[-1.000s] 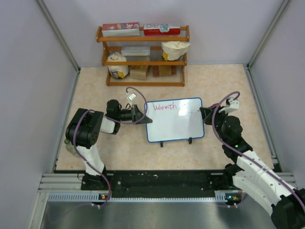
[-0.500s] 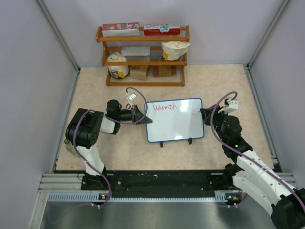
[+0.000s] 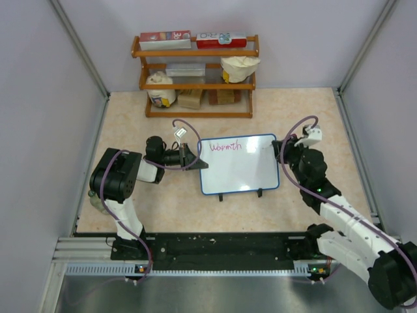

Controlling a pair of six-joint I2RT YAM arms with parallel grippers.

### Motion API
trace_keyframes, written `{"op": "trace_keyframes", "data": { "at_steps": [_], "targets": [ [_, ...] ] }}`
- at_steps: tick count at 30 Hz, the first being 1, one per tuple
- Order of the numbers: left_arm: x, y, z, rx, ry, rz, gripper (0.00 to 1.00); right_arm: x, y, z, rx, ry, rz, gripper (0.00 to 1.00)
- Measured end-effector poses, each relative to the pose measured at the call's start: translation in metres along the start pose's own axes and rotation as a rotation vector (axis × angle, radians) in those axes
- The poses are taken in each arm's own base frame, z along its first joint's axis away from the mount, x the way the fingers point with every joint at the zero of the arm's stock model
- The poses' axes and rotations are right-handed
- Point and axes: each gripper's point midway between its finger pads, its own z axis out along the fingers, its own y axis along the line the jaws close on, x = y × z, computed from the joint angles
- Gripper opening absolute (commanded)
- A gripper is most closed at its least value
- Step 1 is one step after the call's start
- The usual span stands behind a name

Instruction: Write a sentence on the whiteboard

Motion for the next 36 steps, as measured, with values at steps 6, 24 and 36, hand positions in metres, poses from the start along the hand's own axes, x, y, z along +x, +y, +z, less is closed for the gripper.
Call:
{"op": "trace_keyframes", "data": {
  "at_steps": [6,24,36],
  "targets": [
    [0.000,0.000,0.000,0.000,0.001,0.000,0.00,-0.003,0.003,0.017,0.006,0.000,-0.013,0.00],
    [0.000,0.000,0.000,0.001,0.004,0.009,0.00,-0.009,0.011,0.040,-0.004,-0.010,-0.020,0.00],
    [0.000,0.000,0.000,0.003,0.005,0.009,0.00,0.002,0.006,0.038,0.005,0.010,-0.013,0.00]
  ]
}}
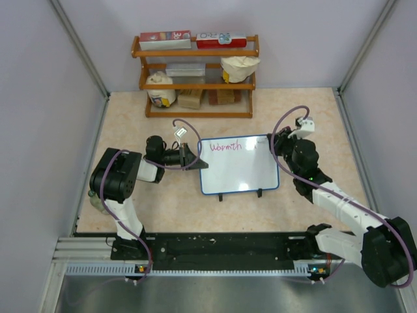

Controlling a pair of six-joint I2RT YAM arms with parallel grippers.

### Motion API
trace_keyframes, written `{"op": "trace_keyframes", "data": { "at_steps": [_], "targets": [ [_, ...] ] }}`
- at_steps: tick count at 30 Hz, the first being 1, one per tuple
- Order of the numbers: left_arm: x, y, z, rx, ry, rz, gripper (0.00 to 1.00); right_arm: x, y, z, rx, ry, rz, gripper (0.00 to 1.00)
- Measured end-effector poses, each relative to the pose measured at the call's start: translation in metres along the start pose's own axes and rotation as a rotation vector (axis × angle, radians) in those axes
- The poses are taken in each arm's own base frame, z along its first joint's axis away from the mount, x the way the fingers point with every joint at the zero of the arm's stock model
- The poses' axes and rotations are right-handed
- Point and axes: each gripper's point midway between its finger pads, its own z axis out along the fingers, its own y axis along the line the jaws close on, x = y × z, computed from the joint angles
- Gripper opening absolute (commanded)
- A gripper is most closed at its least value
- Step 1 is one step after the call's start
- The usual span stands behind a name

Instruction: Write a sentence on the whiteboard

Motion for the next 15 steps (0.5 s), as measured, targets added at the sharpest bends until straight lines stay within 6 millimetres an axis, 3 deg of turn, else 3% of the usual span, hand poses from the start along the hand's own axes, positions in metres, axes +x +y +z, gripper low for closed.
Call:
{"op": "trace_keyframes", "data": {
  "at_steps": [15],
  "targets": [
    [-0.0006,-0.0001,0.0000,0.000,-0.001,0.000,0.00,0.0001,-0.0034,-0.0003,0.016,-0.010,0.007,0.00]
  ]
}}
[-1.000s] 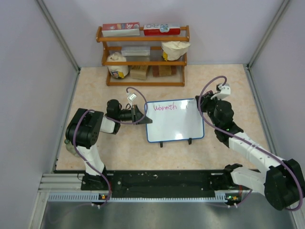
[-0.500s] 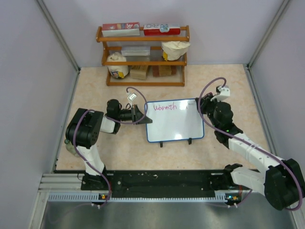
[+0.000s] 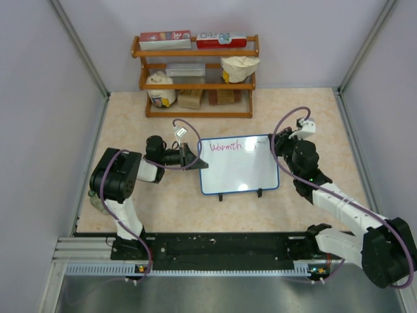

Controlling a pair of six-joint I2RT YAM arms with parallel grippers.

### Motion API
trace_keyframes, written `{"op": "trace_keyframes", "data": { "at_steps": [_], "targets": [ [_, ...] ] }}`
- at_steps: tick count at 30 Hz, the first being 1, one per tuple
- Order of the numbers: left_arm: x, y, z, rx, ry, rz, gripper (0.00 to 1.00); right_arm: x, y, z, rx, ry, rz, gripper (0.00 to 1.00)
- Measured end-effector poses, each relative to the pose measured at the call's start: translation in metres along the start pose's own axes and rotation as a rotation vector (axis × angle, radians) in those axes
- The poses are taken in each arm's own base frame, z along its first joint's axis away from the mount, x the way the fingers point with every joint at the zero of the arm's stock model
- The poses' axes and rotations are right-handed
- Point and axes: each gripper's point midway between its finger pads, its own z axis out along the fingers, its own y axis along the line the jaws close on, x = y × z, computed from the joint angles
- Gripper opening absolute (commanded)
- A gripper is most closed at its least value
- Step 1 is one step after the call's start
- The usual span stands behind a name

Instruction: Write a sentence on the whiteboard

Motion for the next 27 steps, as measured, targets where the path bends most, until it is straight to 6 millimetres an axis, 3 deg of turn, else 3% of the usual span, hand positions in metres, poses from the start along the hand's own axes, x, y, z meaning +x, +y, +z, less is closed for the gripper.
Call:
{"op": "trace_keyframes", "data": {
  "at_steps": [11,27],
  "targets": [
    [0.000,0.000,0.000,0.000,0.000,-0.001,0.00,-0.002,-0.010,-0.004,0.048,-0.014,-0.003,0.00],
    [0.000,0.000,0.000,0.000,0.001,0.000,0.00,-0.014,-0.005,-0.011,0.034,-0.041,0.005,0.00]
  ]
}}
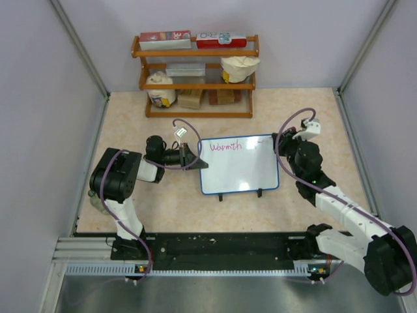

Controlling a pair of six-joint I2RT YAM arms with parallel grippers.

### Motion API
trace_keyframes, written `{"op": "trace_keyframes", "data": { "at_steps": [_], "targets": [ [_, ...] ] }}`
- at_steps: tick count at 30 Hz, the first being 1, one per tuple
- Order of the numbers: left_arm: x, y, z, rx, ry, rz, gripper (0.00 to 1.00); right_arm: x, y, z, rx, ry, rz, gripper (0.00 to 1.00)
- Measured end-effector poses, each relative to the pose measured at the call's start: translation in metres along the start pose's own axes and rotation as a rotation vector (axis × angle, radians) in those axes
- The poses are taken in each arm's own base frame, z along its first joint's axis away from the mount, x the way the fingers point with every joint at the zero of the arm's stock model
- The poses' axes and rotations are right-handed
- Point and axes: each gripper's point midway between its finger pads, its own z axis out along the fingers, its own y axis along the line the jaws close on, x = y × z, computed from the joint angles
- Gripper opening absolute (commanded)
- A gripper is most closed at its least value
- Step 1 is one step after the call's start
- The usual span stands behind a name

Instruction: Write a sentence on the whiteboard

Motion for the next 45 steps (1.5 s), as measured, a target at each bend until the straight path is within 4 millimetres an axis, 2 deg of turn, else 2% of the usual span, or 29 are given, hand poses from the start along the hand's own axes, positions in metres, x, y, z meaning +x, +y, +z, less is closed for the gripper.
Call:
{"op": "trace_keyframes", "data": {
  "at_steps": [24,36,45],
  "targets": [
    [0.000,0.000,0.000,0.000,0.000,-0.002,0.00,0.008,0.002,0.012,0.000,0.018,0.014,0.00],
    [0.000,0.000,0.000,0.000,0.000,-0.001,0.00,0.010,0.004,0.011,-0.012,0.026,0.015,0.00],
    [0.000,0.000,0.000,0.000,0.000,-0.002,0.00,0.019,-0.002,0.000,-0.013,0.045,0.014,0.00]
  ]
}}
